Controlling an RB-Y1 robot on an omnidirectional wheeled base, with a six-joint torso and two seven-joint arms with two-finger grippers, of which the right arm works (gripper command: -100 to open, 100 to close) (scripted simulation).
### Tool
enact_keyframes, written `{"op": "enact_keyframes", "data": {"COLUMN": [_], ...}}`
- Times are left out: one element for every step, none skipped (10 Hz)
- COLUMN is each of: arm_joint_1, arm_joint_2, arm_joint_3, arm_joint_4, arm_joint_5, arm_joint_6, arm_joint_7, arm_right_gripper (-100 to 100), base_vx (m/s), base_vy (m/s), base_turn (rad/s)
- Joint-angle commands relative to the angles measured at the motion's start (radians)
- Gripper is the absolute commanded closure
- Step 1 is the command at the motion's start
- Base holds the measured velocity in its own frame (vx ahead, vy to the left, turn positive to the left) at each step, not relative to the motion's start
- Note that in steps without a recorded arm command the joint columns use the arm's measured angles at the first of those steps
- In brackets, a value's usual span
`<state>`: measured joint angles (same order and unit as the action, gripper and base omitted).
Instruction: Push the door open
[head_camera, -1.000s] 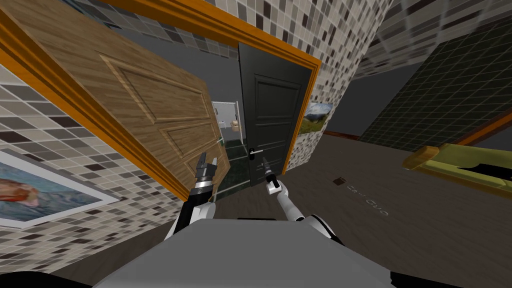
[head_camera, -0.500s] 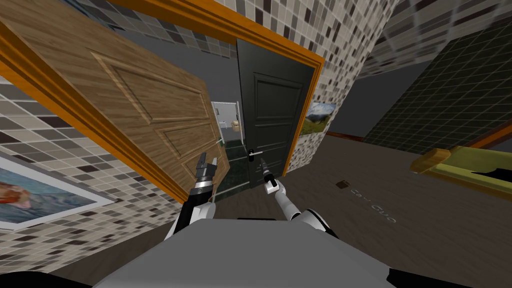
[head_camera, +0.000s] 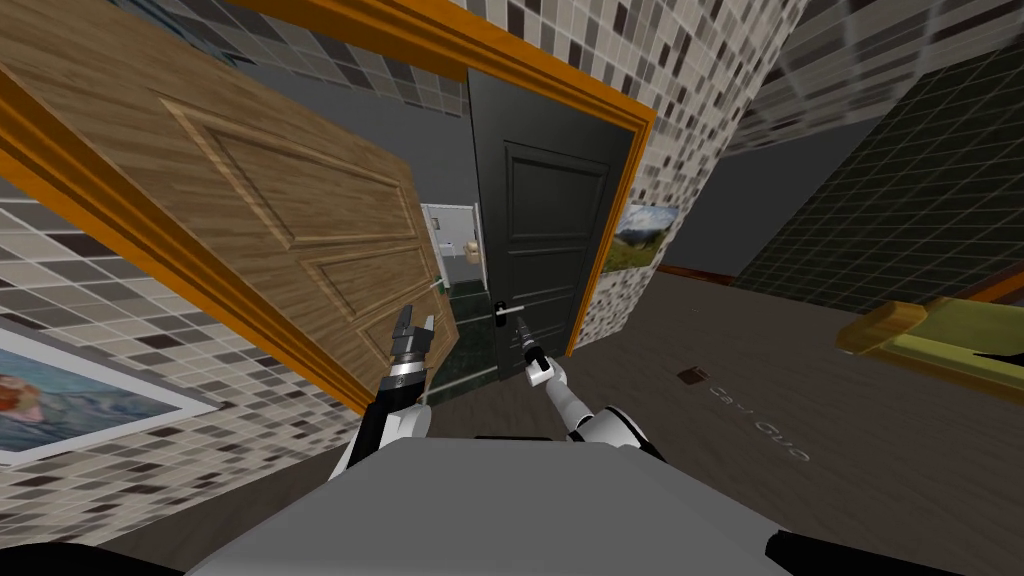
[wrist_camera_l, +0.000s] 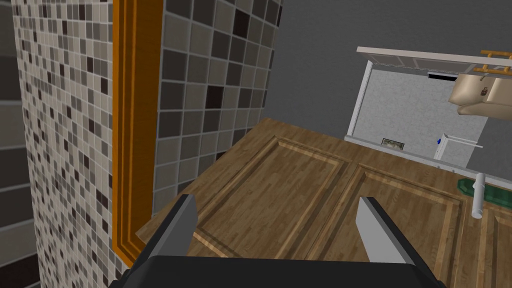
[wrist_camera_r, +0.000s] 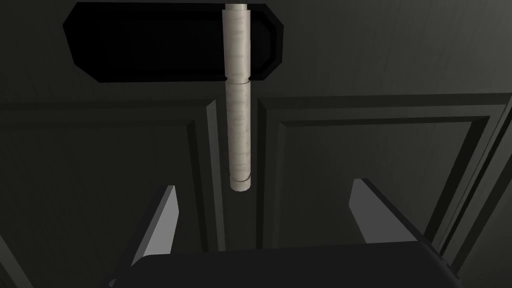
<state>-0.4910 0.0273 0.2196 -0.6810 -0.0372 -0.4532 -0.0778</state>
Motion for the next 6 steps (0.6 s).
{"op": "enact_keyframes", "data": {"arm_joint_1": [0.0, -0.001, -0.001, 0.0, 0.0, 0.001], "arm_joint_2": [0.0, -0.032, -0.038, -0.047, -0.052, -0.053], "arm_joint_3": [0.0, -0.003, -0.004, -0.005, -0.007, -0.009], "arm_joint_4": [0.0, 0.004, 0.005, 0.006, 0.007, 0.009], "arm_joint_5": [0.0, -0.001, -0.001, -0.002, -0.002, -0.003], "arm_joint_6": [0.0, -0.002, -0.002, -0.003, -0.004, -0.005], "arm_joint_7": [0.0, 0.001, 0.002, 0.002, 0.003, 0.004], "arm_right_gripper": [-100, -100, -100, -100, -100, -100], "base_vx": [0.032, 0.119, 0.16, 0.166, 0.163, 0.169], "base_vy": [-0.021, 0.029, 0.054, 0.069, 0.058, 0.082], "base_turn": [0.004, 0.028, 0.02, 0.016, 0.019, 0.028]}}
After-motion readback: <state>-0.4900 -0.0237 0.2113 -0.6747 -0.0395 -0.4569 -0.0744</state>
